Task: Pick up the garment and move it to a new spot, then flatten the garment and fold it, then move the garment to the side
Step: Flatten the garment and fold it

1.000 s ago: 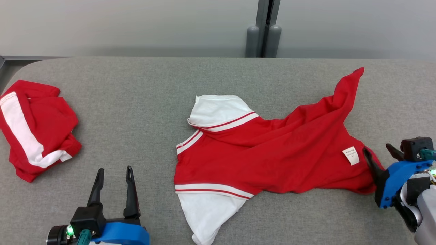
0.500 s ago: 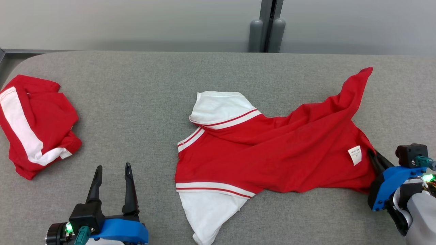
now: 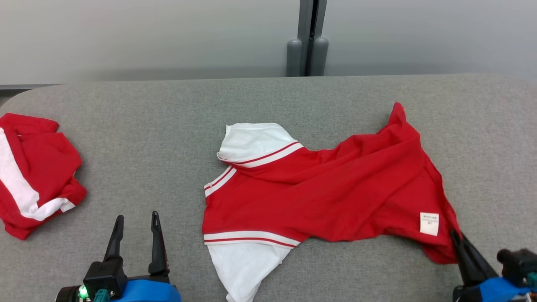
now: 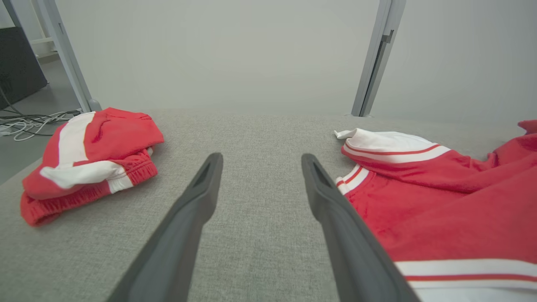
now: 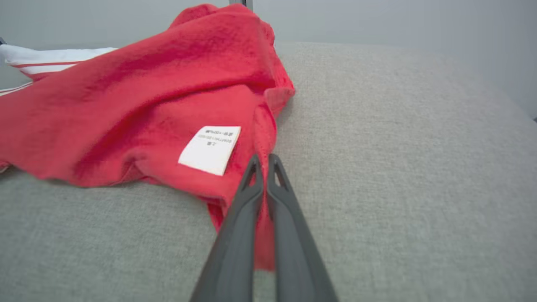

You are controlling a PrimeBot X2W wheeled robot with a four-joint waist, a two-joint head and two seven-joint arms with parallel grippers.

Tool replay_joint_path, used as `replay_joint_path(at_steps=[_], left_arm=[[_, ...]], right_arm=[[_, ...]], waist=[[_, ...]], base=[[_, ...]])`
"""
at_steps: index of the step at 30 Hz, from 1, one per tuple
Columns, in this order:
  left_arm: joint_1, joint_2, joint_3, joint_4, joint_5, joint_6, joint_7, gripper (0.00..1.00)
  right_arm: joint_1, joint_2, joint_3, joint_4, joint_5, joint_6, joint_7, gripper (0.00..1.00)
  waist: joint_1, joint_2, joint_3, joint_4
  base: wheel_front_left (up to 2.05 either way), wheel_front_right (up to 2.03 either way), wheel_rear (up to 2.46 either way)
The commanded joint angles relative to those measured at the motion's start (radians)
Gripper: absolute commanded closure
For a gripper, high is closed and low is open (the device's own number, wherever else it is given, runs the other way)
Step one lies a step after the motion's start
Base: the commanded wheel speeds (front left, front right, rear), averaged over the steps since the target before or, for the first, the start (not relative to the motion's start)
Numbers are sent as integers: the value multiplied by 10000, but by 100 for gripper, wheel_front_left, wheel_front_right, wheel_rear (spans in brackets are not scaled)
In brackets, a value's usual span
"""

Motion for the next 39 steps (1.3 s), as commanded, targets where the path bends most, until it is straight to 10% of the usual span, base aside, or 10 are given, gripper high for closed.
replay_joint_path(at_steps=[1, 12, 13, 14, 39], left_arm=[[20, -8, -22, -45, -4, -7, -25, 0], [155, -1, 51, 110, -30, -89, -25, 0], [165, -6, 53, 125, -38, -101, -25, 0], [162, -9, 44, 138, -42, -113, -25, 0], [527, -6, 101, 114, 158, -129, -25, 0]], right_arm=[[476, 213, -185, -467, -166, 2, -37, 100], [2906, 943, 72, -2240, -1007, 2, -39, 100], [2922, 992, 39, -2225, -991, 2, -37, 78], [2928, 996, 62, -2220, -977, 2, -39, 0], [2151, 1935, -1637, -3514, -1312, 2, -39, 0]], waist=[[1, 0, -14, -19], [1, 0, -213, -142], [1, 0, -243, -157], [1, 0, -278, -159], [1, 0, -714, -148]], base=[[0, 0, 0], [0, 0, 0], [0, 0, 0], [0, 0, 0], [0, 0, 0]])
